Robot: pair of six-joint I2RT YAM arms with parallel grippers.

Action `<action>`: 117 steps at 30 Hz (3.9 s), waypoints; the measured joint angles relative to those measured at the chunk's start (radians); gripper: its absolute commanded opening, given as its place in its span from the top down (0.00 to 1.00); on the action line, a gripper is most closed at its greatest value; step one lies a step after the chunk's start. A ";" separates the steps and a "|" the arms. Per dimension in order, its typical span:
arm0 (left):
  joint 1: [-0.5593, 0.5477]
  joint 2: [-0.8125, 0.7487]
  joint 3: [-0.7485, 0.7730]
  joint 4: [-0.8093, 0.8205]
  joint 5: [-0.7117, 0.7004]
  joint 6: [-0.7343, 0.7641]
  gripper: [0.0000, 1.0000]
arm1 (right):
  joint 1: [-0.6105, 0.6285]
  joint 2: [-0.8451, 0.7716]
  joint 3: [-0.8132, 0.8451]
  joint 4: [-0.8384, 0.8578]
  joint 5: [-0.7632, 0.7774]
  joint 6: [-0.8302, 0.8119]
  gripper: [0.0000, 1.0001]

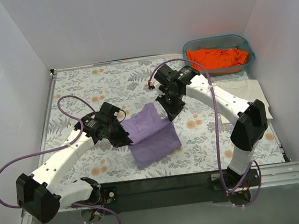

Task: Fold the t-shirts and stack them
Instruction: Fold the tshirt

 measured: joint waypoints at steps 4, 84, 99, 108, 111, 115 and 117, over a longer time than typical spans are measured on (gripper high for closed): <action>0.050 0.002 -0.001 0.063 -0.108 0.021 1.00 | 0.000 0.065 0.050 0.049 0.006 -0.040 0.99; 0.305 0.356 -0.266 1.032 -0.175 0.718 0.63 | -0.257 0.414 -0.102 0.887 -0.479 -0.203 0.52; 0.306 0.385 -0.216 1.046 -0.075 0.797 0.85 | -0.257 0.442 -0.063 0.904 -0.518 -0.222 0.71; 0.306 0.376 -0.204 1.038 -0.066 0.809 0.93 | -0.257 0.418 -0.087 0.907 -0.515 -0.240 0.99; 0.306 0.351 -0.201 1.039 -0.056 0.809 0.93 | -0.257 0.365 -0.127 0.907 -0.501 -0.241 0.99; 0.306 0.334 -0.191 1.049 -0.049 0.809 0.93 | -0.257 0.295 -0.147 0.906 -0.482 -0.241 0.99; 0.306 0.335 -0.187 1.055 -0.048 0.808 0.93 | -0.257 0.273 -0.153 0.908 -0.470 -0.239 0.99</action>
